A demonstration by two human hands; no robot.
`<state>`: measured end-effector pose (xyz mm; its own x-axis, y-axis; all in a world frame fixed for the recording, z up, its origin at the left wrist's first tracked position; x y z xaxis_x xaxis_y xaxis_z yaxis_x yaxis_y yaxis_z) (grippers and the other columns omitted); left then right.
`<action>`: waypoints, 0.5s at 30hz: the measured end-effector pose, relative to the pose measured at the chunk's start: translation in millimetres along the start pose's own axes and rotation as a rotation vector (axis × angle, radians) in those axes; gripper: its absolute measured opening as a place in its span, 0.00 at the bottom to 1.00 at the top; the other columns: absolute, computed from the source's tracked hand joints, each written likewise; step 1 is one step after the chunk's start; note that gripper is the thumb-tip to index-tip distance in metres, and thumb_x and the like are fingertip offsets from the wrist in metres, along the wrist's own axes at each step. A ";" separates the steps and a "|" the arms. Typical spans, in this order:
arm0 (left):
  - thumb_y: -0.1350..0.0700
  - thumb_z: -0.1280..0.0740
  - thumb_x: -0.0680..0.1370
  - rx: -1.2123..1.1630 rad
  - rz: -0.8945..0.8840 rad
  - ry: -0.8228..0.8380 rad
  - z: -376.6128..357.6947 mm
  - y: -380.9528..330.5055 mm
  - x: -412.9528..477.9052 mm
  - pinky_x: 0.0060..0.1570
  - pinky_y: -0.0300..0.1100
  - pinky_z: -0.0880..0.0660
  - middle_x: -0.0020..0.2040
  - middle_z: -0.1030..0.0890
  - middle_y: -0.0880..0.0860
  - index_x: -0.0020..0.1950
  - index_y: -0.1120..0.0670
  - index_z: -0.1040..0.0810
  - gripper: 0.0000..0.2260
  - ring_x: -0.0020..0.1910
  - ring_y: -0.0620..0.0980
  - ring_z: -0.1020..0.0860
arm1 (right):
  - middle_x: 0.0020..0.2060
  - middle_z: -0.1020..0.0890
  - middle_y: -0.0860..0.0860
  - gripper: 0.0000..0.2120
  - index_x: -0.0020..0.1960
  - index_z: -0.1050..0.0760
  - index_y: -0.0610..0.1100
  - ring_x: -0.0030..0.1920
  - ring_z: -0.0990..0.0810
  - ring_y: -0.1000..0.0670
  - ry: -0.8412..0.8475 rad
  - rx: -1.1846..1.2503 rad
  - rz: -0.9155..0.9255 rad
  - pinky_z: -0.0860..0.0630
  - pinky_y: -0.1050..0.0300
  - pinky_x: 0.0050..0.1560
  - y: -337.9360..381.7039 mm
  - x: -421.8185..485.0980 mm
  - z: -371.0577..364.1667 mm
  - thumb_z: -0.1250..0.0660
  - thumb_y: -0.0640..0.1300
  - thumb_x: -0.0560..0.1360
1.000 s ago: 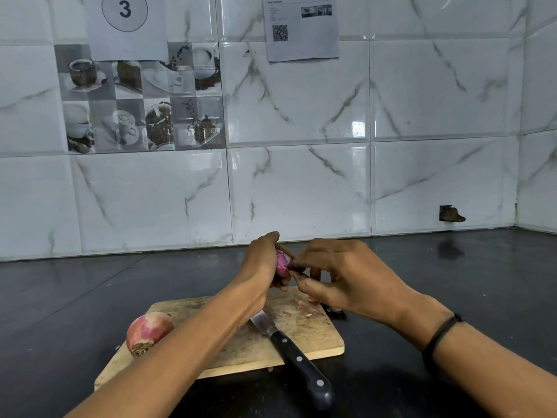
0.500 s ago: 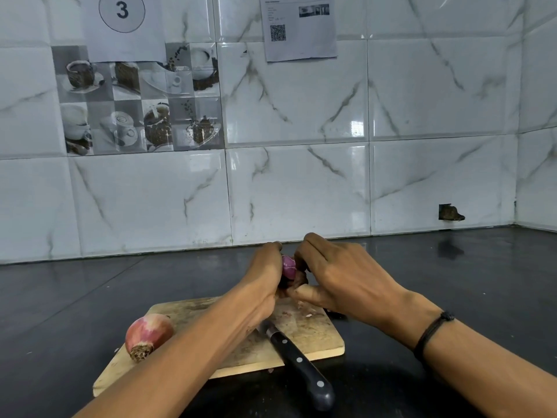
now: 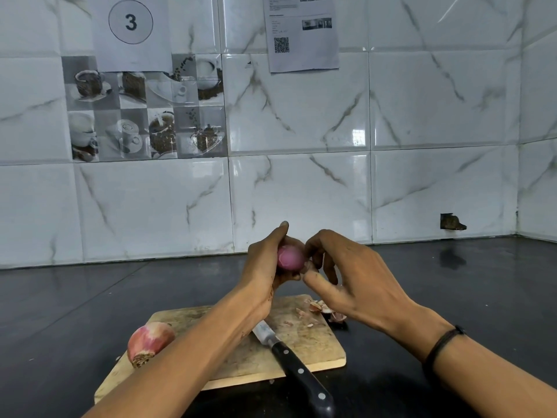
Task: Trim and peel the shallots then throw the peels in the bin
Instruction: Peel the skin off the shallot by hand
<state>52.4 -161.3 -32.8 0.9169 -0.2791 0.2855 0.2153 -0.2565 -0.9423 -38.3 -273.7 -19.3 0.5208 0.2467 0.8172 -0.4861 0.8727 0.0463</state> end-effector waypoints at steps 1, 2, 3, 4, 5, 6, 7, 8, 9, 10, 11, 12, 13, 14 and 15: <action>0.48 0.35 0.81 -0.008 -0.009 -0.001 0.3 -0.9 -0.2 0.51 0.53 0.20 0.41 0.17 0.64 0.39 0.61 0.19 0.19 0.40 0.57 0.19 | 0.41 0.24 0.58 0.12 0.52 0.28 0.53 0.35 0.22 0.52 0.004 0.008 -0.001 0.24 0.51 0.38 0.6 -0.2 -0.7 0.40 0.60 0.76; 0.48 0.35 0.81 -0.015 -0.017 -0.003 0.3 -1.4 -0.2 0.47 0.51 0.20 0.40 0.16 0.62 0.39 0.60 0.19 0.18 0.38 0.55 0.18 | 0.41 0.23 0.58 0.13 0.53 0.28 0.53 0.35 0.22 0.52 0.008 0.011 0.000 0.23 0.51 0.38 1.4 -0.4 -1.4 0.41 0.60 0.77; 0.48 0.34 0.81 -0.015 -0.024 0.000 -0.3 -1.5 -0.5 0.42 0.46 0.19 0.38 0.17 0.60 0.38 0.60 0.19 0.18 0.36 0.53 0.18 | 0.42 0.23 0.58 0.13 0.53 0.27 0.52 0.36 0.22 0.52 0.009 0.008 0.002 0.23 0.51 0.38 1.9 -0.6 -2.0 0.41 0.60 0.78; 0.49 0.35 0.81 -0.017 -0.031 0.011 -2.1 -1.8 -1.3 0.38 0.42 0.21 0.37 0.17 0.59 0.38 0.60 0.20 0.18 0.34 0.51 0.18 | 0.42 0.23 0.58 0.14 0.53 0.27 0.52 0.36 0.22 0.53 0.006 0.003 0.005 0.23 0.51 0.39 2.3 -0.7 -2.0 0.41 0.61 0.79; 0.49 0.35 0.81 -0.020 -0.037 0.020 -4.0 -1.9 -2.0 0.36 0.40 0.22 0.36 0.17 0.59 0.39 0.60 0.20 0.18 0.33 0.51 0.19 | 0.42 0.23 0.59 0.14 0.52 0.26 0.52 0.36 0.21 0.53 0.002 -0.002 0.003 0.23 0.52 0.39 2.1 -0.6 -1.8 0.41 0.61 0.79; 0.50 0.35 0.82 -0.027 -0.045 0.024 -5.3 -2.2 -2.6 0.37 0.40 0.23 0.35 0.18 0.59 0.38 0.61 0.20 0.18 0.33 0.51 0.19 | 0.42 0.23 0.59 0.14 0.52 0.26 0.53 0.36 0.21 0.53 -0.003 -0.002 -0.003 0.23 0.52 0.39 1.5 -0.4 -1.8 0.41 0.62 0.79; 0.50 0.36 0.82 -0.037 -0.056 0.020 -5.9 -2.6 -2.7 0.37 0.39 0.23 0.35 0.18 0.58 0.38 0.61 0.20 0.18 0.33 0.51 0.19 | 0.42 0.23 0.59 0.13 0.52 0.25 0.53 0.36 0.21 0.53 -0.009 0.005 -0.012 0.23 0.52 0.39 0.6 -0.3 -2.0 0.40 0.61 0.78; 0.51 0.36 0.82 -0.053 -0.068 0.010 -5.5 -3.4 -2.7 0.37 0.39 0.23 0.34 0.18 0.58 0.37 0.60 0.20 0.19 0.34 0.51 0.19 | 0.42 0.22 0.59 0.13 0.52 0.25 0.53 0.37 0.21 0.54 -0.018 0.015 -0.022 0.23 0.52 0.39 -0.5 0.0 -2.1 0.38 0.61 0.78; 0.51 0.36 0.83 -0.075 -0.081 -0.001 -4.8 -4.4 -2.3 0.37 0.39 0.23 0.34 0.18 0.57 0.37 0.60 0.20 0.19 0.34 0.51 0.20 | 0.42 0.22 0.59 0.13 0.52 0.24 0.53 0.37 0.21 0.54 -0.032 0.025 -0.035 0.22 0.53 0.39 -1.9 0.4 -2.0 0.37 0.61 0.78; 0.51 0.37 0.83 -0.096 -0.092 -0.009 -4.2 -5.6 -1.9 0.37 0.38 0.24 0.34 0.19 0.56 0.36 0.59 0.19 0.19 0.35 0.51 0.20 | 0.42 0.21 0.59 0.12 0.52 0.23 0.53 0.37 0.21 0.54 -0.047 0.036 -0.052 0.23 0.55 0.39 -3.6 0.6 -1.4 0.35 0.60 0.78; 0.50 0.37 0.83 -0.116 -0.104 -0.015 -3.9 -6.7 -1.4 0.36 0.38 0.25 0.33 0.20 0.56 0.37 0.59 0.20 0.19 0.36 0.50 0.21 | 0.41 0.21 0.59 0.11 0.52 0.22 0.53 0.38 0.20 0.55 -0.061 0.049 -0.070 0.23 0.57 0.38 -5.3 0.9 -0.7 0.34 0.60 0.78; 0.50 0.38 0.83 -0.133 -0.112 -0.018 -3.9 -7.7 -1.3 0.35 0.38 0.26 0.33 0.21 0.55 0.37 0.59 0.20 0.20 0.35 0.50 0.22 | 0.41 0.21 0.60 0.11 0.52 0.22 0.53 0.38 0.20 0.55 -0.069 0.062 -0.086 0.24 0.60 0.38 -6.8 1.0 -0.4 0.33 0.60 0.78; 0.49 0.39 0.84 -0.148 -0.115 -0.021 -4.2 -7.6 -1.4 0.35 0.38 0.27 0.33 0.21 0.54 0.37 0.59 0.20 0.20 0.34 0.48 0.23 | 0.41 0.20 0.60 0.11 0.52 0.21 0.53 0.39 0.20 0.55 -0.071 0.074 -0.099 0.24 0.62 0.38 -7.8 0.9 -0.4 0.33 0.59 0.78; 0.48 0.39 0.84 -0.162 -0.113 -0.021 -4.7 -7.2 -1.3 0.36 0.38 0.27 0.33 0.21 0.53 0.37 0.59 0.20 0.21 0.34 0.48 0.23 | 0.41 0.20 0.60 0.11 0.52 0.21 0.52 0.39 0.20 0.56 -0.068 0.085 -0.107 0.25 0.64 0.39 -8.1 0.7 -0.5 0.32 0.59 0.78; 0.48 0.40 0.84 -0.177 -0.110 -0.019 -5.3 -6.3 -1.2 0.37 0.39 0.27 0.34 0.21 0.53 0.38 0.59 0.20 0.21 0.36 0.48 0.23 | 0.40 0.19 0.60 0.11 0.52 0.20 0.52 0.40 0.19 0.56 -0.066 0.096 -0.108 0.25 0.66 0.39 -7.8 0.6 -0.9 0.32 0.58 0.78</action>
<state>48.1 -164.3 -26.3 0.8977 -0.2233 0.3799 0.2536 -0.4432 -0.8598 -33.6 -280.0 -19.6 0.5283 0.1228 0.8401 -0.4962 0.8476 0.1881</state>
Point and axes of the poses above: each hand's wrist, its own x-axis towards the middle knuckle, its own z-axis out of the back of the hand, y = z × x, the point moved 6 cm from there along x, towards the middle knuckle
